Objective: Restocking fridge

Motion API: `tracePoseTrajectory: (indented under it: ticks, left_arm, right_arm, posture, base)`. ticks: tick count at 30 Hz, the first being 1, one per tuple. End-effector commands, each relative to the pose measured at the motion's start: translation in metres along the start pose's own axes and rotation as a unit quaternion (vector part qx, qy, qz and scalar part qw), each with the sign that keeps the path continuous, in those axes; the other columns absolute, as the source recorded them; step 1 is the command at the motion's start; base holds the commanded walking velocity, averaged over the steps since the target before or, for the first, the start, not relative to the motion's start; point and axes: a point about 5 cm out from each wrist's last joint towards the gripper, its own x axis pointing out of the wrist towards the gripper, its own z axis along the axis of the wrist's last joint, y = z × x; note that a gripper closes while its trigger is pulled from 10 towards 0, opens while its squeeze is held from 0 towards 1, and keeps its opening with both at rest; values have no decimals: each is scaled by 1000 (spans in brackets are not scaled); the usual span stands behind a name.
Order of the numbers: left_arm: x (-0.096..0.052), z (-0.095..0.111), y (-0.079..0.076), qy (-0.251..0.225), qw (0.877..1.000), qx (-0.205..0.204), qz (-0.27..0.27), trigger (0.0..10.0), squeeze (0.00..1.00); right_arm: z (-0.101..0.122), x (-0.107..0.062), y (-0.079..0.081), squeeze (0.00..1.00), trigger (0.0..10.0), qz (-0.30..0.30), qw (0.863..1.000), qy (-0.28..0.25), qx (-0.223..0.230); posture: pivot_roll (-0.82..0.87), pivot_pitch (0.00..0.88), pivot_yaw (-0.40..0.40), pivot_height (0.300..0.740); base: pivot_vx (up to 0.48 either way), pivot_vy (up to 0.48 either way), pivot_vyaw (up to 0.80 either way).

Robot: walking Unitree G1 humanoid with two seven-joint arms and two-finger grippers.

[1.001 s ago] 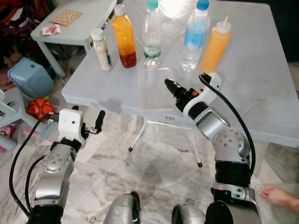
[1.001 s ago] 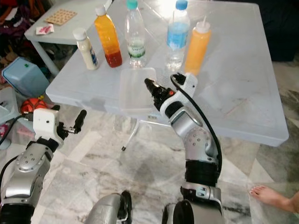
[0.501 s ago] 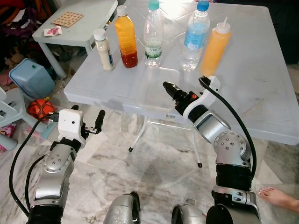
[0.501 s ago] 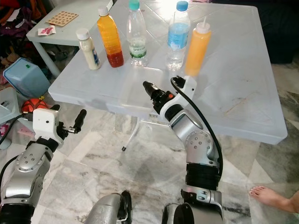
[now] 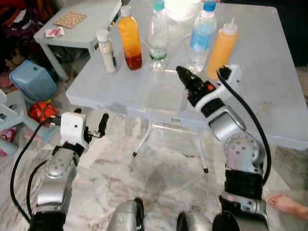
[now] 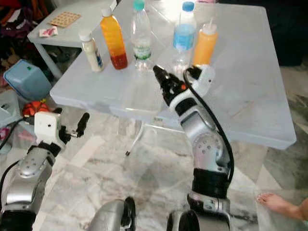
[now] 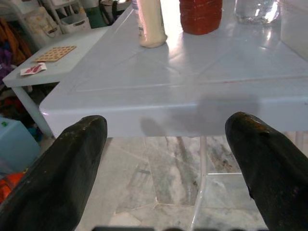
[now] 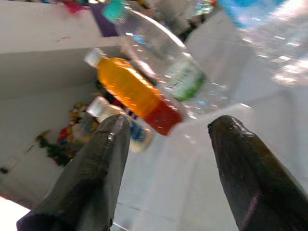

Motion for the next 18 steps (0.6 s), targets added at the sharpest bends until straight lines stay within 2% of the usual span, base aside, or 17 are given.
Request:
tracePoseTrajectory:
  ticks: [1, 5, 6, 7, 8, 10, 14, 18]
  left_arm:
    - [0, -2, 1, 3, 1000, 1, 2, 10000, 0]
    - [1, -2, -1, 3, 1000, -1, -1, 10000, 0]
    - [3, -2, -2, 3, 1000, -2, -6, 10000, 0]
    - [3, -2, -2, 3, 1000, -2, -6, 10000, 0]
    - [3, -3, -3, 3, 1000, -2, -8, 10000, 0]
    - [3, -7, -4, 15, 999, -16, -25, 10000, 0]
    - [-1, -10, -4, 18, 999, -17, -29, 10000, 0]
    - [-5, -12, -8, 22, 998, -28, -43, 10000, 0]
  right_arm:
    - [-2, -11, -6, 1000, 10000, -30, 999, -9, -7]
    - [-7, -17, -16, 1000, 10000, -60, 998, -15, -15]
    - [-11, -19, -21, 165, 10000, -70, 997, -12, -15]
    - [-11, -19, -21, 165, 10000, -70, 997, -12, -15]
    - [-13, -19, -22, 4, 10000, -71, 997, -9, -15]
    - [-19, -15, -25, 0, 10000, -73, 997, 4, -13]
    - [-26, -10, -27, 0, 10000, -69, 997, 26, -10]
    - [-36, -6, -29, 0, 10000, -76, 996, 49, 13]
  posture:
    - [59, 103, 66, 740]
    - [57, 103, 69, 740]
    - [55, 103, 72, 740]
    - [55, 103, 72, 740]
    - [55, 103, 76, 740]
    - [53, 103, 80, 740]
    - [57, 106, 80, 740]
    - [70, 110, 73, 740]
  base:
    - [0, 0, 0]
    - [0, 0, 0]
    - [0, 0, 0]
    - [0, 0, 0]
    - [0, 0, 0]
    - [0, 0, 0]
    - [0, 0, 0]
    - [0, 0, 0]
